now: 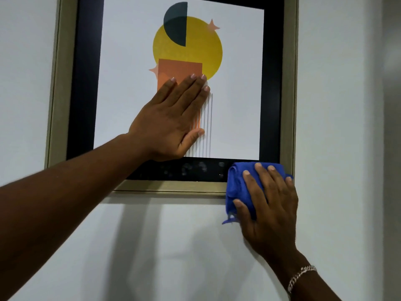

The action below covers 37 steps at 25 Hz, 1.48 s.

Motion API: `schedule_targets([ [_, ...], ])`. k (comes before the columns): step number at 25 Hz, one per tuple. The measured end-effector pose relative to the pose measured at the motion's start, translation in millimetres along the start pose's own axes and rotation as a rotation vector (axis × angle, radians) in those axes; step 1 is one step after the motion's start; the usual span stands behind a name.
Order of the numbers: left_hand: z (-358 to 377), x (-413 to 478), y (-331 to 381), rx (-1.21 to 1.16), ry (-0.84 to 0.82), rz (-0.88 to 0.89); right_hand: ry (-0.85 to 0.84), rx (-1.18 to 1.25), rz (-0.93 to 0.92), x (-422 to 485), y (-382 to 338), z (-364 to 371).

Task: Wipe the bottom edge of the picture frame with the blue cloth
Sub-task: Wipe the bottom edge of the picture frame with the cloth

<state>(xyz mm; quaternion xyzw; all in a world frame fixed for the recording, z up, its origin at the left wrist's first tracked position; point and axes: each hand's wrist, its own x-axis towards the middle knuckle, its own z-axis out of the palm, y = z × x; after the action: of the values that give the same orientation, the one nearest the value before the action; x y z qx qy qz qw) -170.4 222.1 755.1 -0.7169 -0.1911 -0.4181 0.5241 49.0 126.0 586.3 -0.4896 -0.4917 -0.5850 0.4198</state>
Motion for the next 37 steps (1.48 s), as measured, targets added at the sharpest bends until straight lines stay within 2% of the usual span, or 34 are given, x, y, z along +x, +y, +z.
schedule_targets([
  [3,0,2,0,-0.012,0.002,0.008,0.036,0.039,0.168,10,-14,5],
  [7,0,-2,1,-0.007,0.009,-0.016,0.029,0.057,0.068,-1,-10,5],
  [11,-2,-1,1,-0.037,0.021,-0.011,0.098,0.103,0.282,13,-25,8],
  [15,1,-3,2,-0.034,0.04,-0.023,0.087,0.097,0.118,3,-13,6],
  [18,1,-2,0,-0.045,0.046,-0.015,0.107,0.092,0.259,13,-27,11],
  [22,1,-2,0,-0.035,0.031,-0.006,0.067,0.086,0.141,9,-33,8],
  [25,0,-3,-1,-0.047,0.027,0.007,0.077,0.059,0.241,16,-37,7],
  [29,-2,-20,-15,-0.01,0.018,0.001,0.063,0.034,0.176,11,-40,7],
  [32,-2,-26,-20,0.004,0.006,-0.012,0.108,0.047,0.261,20,-49,9],
  [35,-2,-26,-23,-0.008,-0.002,0.026,0.065,0.047,0.161,8,-52,11],
  [37,-3,-22,-32,-0.015,-0.001,0.024,0.085,0.061,0.182,12,-50,12],
])
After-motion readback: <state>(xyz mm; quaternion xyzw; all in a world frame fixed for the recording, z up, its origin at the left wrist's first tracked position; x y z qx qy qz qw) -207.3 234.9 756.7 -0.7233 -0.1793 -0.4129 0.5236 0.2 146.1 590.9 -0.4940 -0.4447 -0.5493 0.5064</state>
